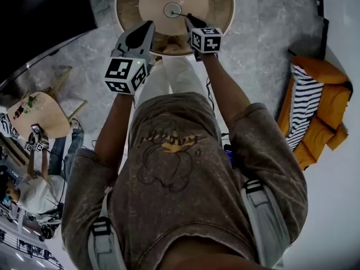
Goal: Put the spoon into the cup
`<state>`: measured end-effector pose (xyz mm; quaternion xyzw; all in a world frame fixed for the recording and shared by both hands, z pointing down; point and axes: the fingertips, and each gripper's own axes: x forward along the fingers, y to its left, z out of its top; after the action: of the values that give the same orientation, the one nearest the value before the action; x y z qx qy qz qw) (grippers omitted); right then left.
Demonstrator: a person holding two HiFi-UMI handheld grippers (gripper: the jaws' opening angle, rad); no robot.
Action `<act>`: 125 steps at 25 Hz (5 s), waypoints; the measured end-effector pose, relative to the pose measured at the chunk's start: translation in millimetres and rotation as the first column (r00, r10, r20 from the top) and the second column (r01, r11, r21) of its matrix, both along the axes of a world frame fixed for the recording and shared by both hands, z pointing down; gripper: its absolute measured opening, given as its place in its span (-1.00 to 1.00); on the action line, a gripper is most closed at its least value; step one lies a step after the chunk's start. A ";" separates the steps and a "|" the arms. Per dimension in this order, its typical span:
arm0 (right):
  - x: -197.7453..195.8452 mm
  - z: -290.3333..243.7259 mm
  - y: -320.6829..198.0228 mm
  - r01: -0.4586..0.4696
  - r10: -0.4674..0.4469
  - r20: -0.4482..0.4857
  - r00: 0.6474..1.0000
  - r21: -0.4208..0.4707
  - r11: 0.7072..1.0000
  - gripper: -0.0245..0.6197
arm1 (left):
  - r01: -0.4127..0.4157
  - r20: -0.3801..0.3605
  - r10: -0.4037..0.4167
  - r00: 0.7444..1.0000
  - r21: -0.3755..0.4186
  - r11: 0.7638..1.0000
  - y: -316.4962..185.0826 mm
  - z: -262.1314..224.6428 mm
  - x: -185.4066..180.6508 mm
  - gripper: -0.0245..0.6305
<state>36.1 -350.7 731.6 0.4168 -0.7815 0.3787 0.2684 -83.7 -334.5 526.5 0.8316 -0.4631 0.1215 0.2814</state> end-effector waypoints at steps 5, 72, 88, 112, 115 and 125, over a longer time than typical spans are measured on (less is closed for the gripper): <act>-5.9 18.2 1.4 0.026 -0.028 -0.021 0.999 -0.050 0.998 -0.74 | 0.003 0.005 -0.003 1.000 -0.017 1.000 1.6 4.2 -2.2 -0.87; 3.5 -56.1 26.1 -0.041 0.040 0.040 0.998 0.030 0.999 -0.69 | -0.090 -0.030 0.090 0.995 -0.003 0.996 35.3 -20.9 1.6 -0.87; -13.0 -194.4 53.8 -0.013 -0.032 0.178 0.983 0.244 0.970 -0.87 | -0.184 -0.082 0.189 0.978 0.070 0.980 47.1 -73.9 22.1 -0.87; -5.8 -381.6 88.8 -0.008 -0.153 0.188 0.970 0.654 0.757 -0.87 | -0.207 -0.013 0.226 0.974 0.353 0.912 50.6 -169.9 37.8 -0.87; -2.7 -382.0 88.7 -0.012 -0.150 0.188 0.971 0.659 0.752 -0.87 | -0.199 -0.012 0.217 0.976 0.354 0.914 52.1 -169.4 37.0 -0.87; 3.3 -378.6 87.3 -0.028 -0.128 0.195 0.973 0.645 0.764 -0.87 | -0.201 -0.013 0.218 0.976 0.340 0.919 54.0 -166.3 37.1 -0.87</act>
<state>39.4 -263.4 353.0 0.4164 -0.9000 0.1257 0.0283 -46.6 -280.5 360.3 0.9150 -0.3780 0.0489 0.1323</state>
